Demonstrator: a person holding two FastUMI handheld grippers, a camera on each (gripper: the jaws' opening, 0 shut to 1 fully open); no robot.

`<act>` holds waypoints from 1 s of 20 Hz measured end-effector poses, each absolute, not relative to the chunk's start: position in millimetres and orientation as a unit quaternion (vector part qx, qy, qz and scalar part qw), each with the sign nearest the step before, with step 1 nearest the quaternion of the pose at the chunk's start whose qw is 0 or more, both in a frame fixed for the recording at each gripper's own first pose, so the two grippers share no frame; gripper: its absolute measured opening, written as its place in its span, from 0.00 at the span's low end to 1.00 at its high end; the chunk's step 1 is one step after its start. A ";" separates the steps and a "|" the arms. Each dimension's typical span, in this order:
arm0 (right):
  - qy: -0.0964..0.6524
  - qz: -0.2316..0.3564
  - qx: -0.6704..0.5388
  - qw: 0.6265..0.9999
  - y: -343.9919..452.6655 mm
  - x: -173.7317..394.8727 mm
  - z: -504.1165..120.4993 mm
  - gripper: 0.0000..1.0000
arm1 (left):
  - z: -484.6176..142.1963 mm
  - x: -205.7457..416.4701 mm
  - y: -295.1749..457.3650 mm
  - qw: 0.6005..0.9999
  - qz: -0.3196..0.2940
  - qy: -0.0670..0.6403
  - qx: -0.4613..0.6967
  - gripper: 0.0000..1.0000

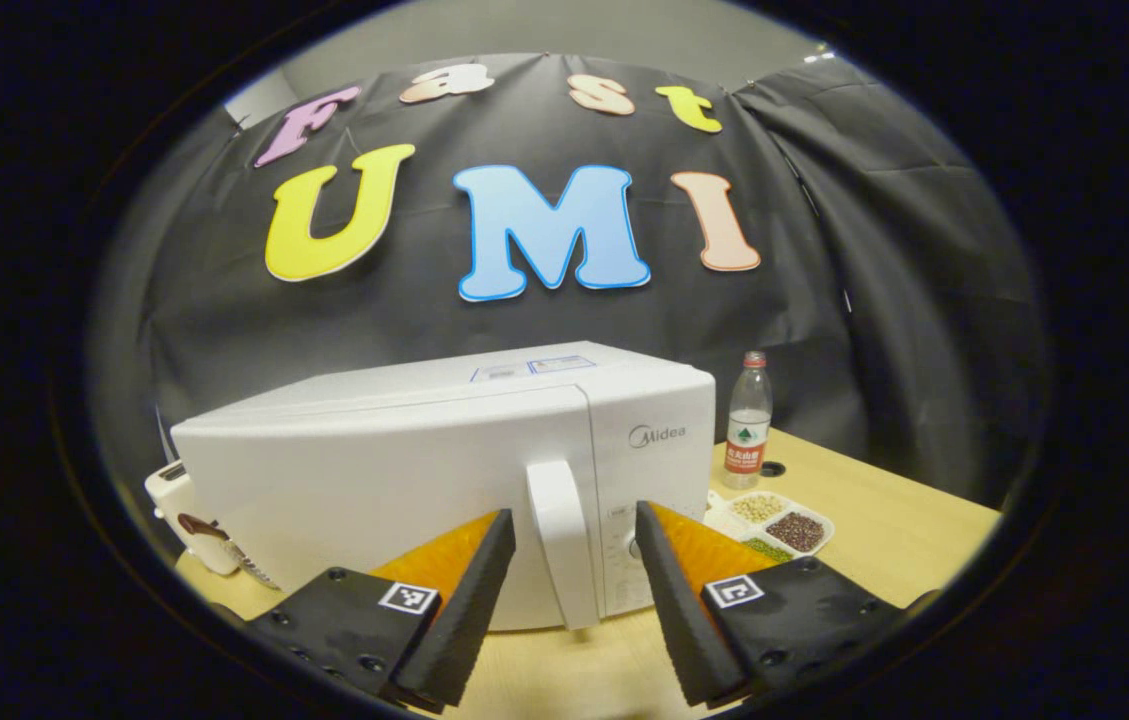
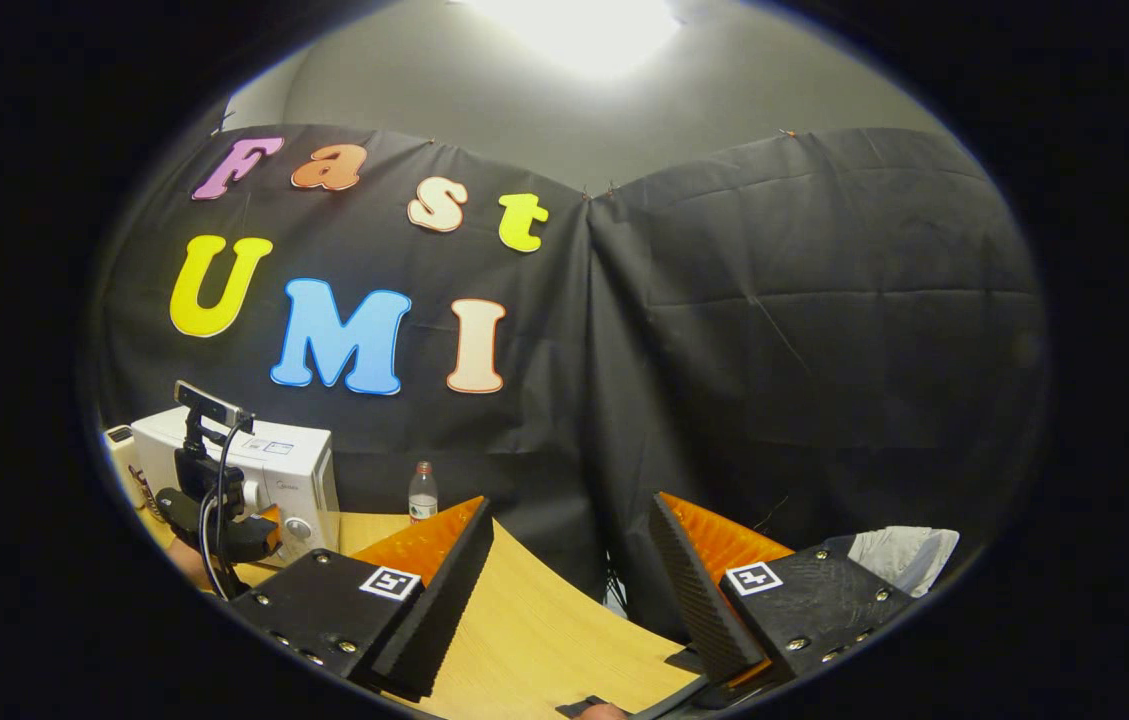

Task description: Open the microwave oven with the left hand, put the food in, and close the microwave oven.

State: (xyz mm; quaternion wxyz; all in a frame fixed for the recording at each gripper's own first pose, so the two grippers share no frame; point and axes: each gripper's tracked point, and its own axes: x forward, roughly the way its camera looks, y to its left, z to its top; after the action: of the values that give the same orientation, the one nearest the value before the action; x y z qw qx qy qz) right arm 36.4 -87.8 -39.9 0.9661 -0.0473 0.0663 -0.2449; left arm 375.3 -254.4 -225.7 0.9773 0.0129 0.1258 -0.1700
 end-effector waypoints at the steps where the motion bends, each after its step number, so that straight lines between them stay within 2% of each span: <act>1: 0.067 -0.247 -0.049 0.965 -89.4 36.1 -40.5 0.95 | -230.9 377.2 -256.0 0.977 -0.169 0.131 0.013 0.74; 3: 0.070 -0.251 -0.052 0.964 -90.6 34.5 -41.3 0.95 | -236.2 379.9 -255.4 0.977 -0.164 0.137 0.013 0.57; 4: 0.070 -0.252 -0.053 0.964 -90.6 34.8 -40.1 0.95 | -237.0 380.9 -255.2 0.977 -0.163 0.139 0.014 0.63; 5: 0.070 -0.253 -0.053 0.963 -91.4 34.6 -40.4 0.95 | -237.7 381.6 -253.0 0.978 -0.158 0.138 0.016 0.44; 6: 0.071 -0.254 -0.052 0.963 -91.1 35.1 -39.8 0.95 | -237.5 381.6 -253.5 0.978 -0.159 0.138 0.013 0.52; 7: 0.070 -0.254 -0.053 0.963 -91.1 34.1 -40.5 0.95 | -237.3 379.8 -255.4 0.977 -0.160 0.137 0.011 0.46; 10: 0.071 -0.252 -0.054 0.964 -89.6 33.5 -41.2 0.95 | -237.6 382.1 -255.9 0.976 -0.164 0.141 0.011 0.37; 12: 0.073 -0.248 -0.054 0.964 -88.8 31.3 -42.7 0.95 | -237.5 381.4 -256.1 0.976 -0.164 0.144 0.009 0.25; 15: 0.075 -0.236 -0.054 0.967 -87.6 26.3 -44.0 0.95 | -237.1 378.6 -256.0 0.974 -0.171 0.150 0.016 0.19; 16: 0.070 -0.231 -0.054 0.969 -87.0 26.5 -41.0 0.95 | -236.5 377.6 -256.0 0.972 -0.176 0.154 0.012 0.13; 19: 0.065 -0.215 -0.058 0.973 -87.6 27.0 -37.1 0.95 | -241.8 351.1 -248.1 0.970 -0.168 0.179 -0.007 0.13; 20: 0.062 -0.209 -0.056 0.974 -87.1 29.1 -35.6 0.95 | -230.3 341.8 -243.7 0.975 -0.169 0.145 0.001 0.13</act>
State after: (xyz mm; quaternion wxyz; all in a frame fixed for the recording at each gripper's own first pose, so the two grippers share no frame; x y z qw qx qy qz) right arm 29.1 -87.1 -35.6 0.9743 -0.0562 0.0622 -0.2088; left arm 341.8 -243.7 -230.3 0.9748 0.0011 0.1454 -0.1689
